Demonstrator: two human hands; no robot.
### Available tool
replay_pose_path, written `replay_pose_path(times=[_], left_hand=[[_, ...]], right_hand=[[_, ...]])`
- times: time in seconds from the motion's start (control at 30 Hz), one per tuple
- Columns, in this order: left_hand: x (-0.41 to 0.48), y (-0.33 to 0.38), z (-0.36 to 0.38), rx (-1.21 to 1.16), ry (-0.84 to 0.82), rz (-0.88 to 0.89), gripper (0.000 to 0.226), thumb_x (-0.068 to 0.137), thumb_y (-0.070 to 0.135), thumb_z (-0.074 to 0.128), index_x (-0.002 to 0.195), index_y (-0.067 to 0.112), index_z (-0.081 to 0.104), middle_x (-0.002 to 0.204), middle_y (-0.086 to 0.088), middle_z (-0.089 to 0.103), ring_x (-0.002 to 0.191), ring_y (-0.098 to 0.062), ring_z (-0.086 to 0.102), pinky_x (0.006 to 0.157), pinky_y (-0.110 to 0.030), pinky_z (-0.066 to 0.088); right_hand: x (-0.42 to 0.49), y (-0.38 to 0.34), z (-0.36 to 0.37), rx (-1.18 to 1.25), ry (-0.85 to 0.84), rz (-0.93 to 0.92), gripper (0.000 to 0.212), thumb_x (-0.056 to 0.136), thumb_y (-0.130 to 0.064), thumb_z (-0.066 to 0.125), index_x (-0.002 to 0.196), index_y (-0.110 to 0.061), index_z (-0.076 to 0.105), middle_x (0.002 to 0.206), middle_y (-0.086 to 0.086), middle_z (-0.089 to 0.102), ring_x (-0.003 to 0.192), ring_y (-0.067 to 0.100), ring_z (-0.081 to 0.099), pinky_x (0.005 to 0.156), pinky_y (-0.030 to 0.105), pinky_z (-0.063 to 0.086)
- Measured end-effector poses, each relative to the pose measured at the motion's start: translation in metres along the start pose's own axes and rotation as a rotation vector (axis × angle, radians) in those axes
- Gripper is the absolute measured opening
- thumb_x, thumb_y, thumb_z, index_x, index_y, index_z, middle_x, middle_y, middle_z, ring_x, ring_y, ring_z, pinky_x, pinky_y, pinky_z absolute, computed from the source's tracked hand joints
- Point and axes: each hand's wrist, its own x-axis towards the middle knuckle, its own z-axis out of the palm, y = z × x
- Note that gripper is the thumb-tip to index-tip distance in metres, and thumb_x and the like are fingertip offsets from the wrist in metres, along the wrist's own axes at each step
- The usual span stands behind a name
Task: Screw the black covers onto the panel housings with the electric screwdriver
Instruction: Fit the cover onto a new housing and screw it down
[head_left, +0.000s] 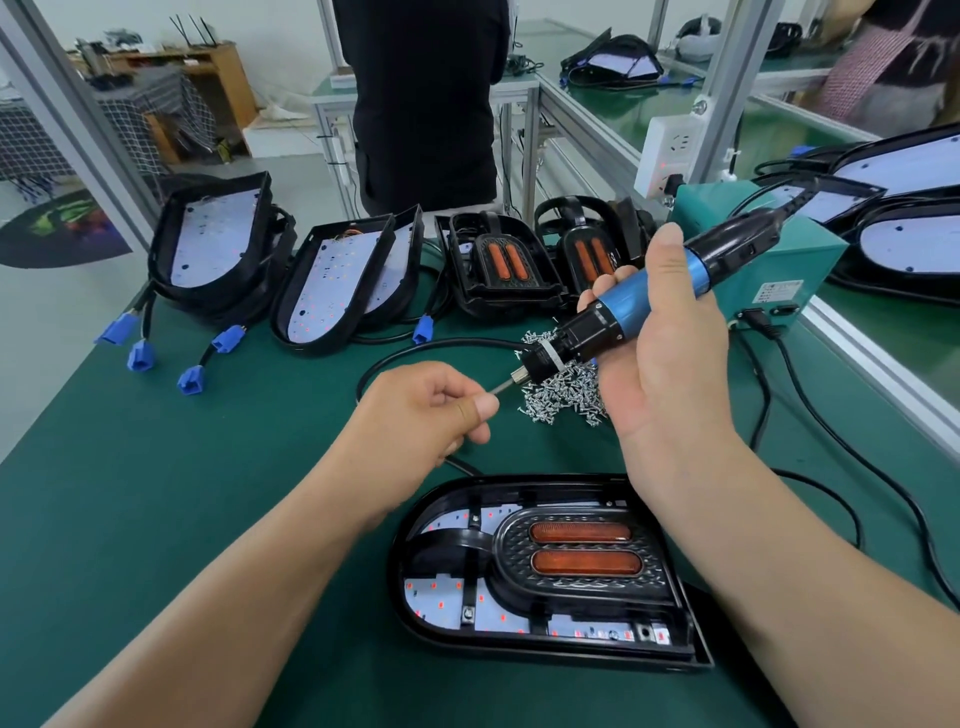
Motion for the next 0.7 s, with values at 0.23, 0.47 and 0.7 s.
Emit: replay_pose_path(times=[0.23,0.47,0.7], left_hand=[[0.000,0.005,-0.001,-0.250,-0.076,-0.052,0.024,0.107,0.022,0.061,0.098,0.001,0.070,0.073,-0.001,0.066,0.055,-0.007,0.041,0.047,-0.016,0.032],[0.003,0.003,-0.007,-0.286,-0.070,-0.156,0.031,0.110,0.028,0.054,0.110,0.003,0.072,0.075,-0.006,0.063,0.054,-0.009,0.038,0.044,-0.018,0.028],[-0.004,0.004,-0.019,0.248,-0.259,-0.013,0.029,0.087,0.055,0.067,0.094,0.032,0.084,0.071,0.017,0.065,0.059,-0.001,0.058,0.061,-0.011,0.045]], right_hand=[[0.005,-0.003,-0.003,0.065,0.051,0.077,0.033,0.102,-0.032,0.072,0.115,-0.009,0.053,0.082,0.007,0.057,0.073,0.023,0.060,0.083,0.042,0.058],[0.004,-0.012,-0.002,0.139,0.052,0.107,0.032,0.101,-0.030,0.073,0.116,-0.009,0.054,0.080,0.006,0.060,0.068,0.021,0.061,0.080,0.040,0.061],[0.004,-0.036,0.000,0.200,-0.055,0.133,0.021,0.101,-0.026,0.070,0.095,-0.011,0.057,0.074,0.003,0.056,0.060,0.016,0.056,0.070,0.035,0.056]])
